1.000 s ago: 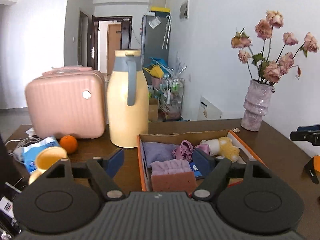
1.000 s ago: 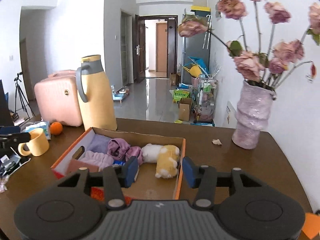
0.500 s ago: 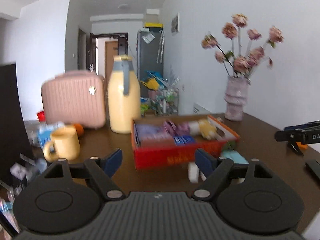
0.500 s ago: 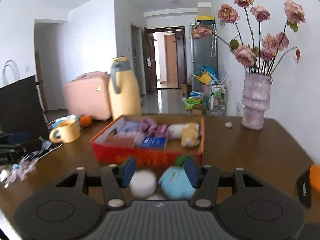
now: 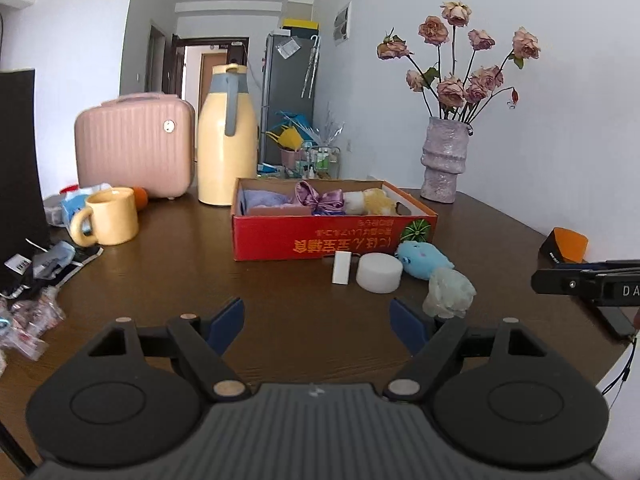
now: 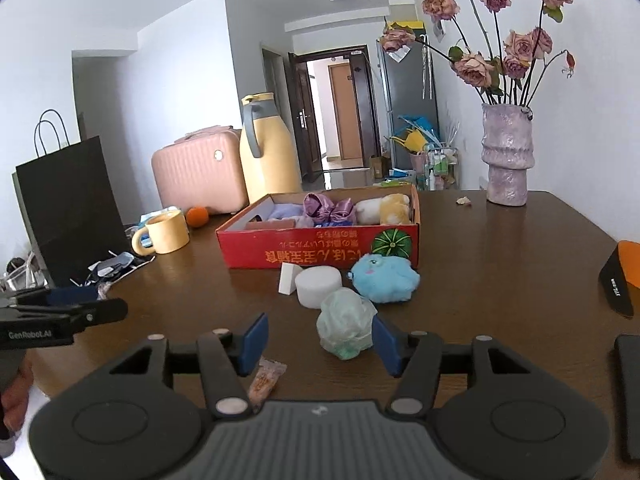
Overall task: Organize soft objects
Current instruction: 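Withdraw both grippers back over the items on the table, then grasp the light blue plush toy with both grippers, then lift the light blue plush and carry it into the cardboard box, then open both grippers to release the light blue plush, then withdraw both grippers back over the items on the table, then grasp the pale green bag with the right gripper while the left grasps the white foam cylinder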
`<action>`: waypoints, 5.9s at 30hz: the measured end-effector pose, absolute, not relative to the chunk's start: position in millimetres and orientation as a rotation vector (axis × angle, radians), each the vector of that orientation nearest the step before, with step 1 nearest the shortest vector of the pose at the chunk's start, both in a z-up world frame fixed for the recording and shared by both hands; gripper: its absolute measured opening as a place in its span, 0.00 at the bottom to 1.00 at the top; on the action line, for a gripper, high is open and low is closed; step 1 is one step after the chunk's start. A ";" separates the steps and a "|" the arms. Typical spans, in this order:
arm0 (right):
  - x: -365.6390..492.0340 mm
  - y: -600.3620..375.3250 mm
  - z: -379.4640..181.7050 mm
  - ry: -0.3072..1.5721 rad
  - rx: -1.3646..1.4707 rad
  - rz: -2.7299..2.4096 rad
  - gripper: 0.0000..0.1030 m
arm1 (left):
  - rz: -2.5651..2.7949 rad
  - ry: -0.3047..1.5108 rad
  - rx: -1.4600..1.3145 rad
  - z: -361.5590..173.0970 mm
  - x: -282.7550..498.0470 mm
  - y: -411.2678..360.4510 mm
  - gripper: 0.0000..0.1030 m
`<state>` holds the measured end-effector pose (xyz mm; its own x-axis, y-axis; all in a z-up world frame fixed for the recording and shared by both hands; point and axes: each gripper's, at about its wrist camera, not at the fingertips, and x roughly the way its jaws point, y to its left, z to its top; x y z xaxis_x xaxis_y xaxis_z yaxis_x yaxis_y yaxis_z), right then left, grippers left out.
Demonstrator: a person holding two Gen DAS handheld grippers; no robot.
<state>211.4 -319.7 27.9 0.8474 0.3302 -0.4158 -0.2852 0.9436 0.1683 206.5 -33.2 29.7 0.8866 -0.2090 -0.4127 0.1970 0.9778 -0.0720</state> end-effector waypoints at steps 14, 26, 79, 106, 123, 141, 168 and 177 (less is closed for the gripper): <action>311.1 -350.0 4.6 0.517 0.216 0.245 0.56 | -0.403 0.547 -0.070 26.0 334.7 -96.2 0.59; 439.2 -374.7 -60.1 0.648 0.475 0.193 0.45 | -0.522 0.878 -0.143 -23.9 504.4 -173.6 0.38; 288.7 -210.6 -54.6 0.698 0.370 0.403 0.45 | -0.421 0.766 -0.456 -43.7 277.2 31.5 0.17; 563.9 -272.4 11.6 0.805 0.426 0.303 0.21 | -0.496 0.809 -0.359 6.3 569.0 -57.5 0.14; 528.5 -266.4 58.9 0.693 0.165 0.249 0.33 | -0.400 0.683 -0.173 56.0 520.3 -35.8 0.27; 350.1 -316.2 129.0 0.412 0.050 0.226 0.73 | -0.162 0.400 -0.011 114.8 339.4 5.5 0.91; 225.0 -293.2 -11.4 0.478 0.104 0.235 0.73 | -0.332 0.591 -0.074 -5.8 257.1 -59.5 0.82; 310.6 -305.5 -33.9 0.518 0.211 0.202 0.62 | -0.357 0.577 0.017 -20.7 344.5 -112.6 0.63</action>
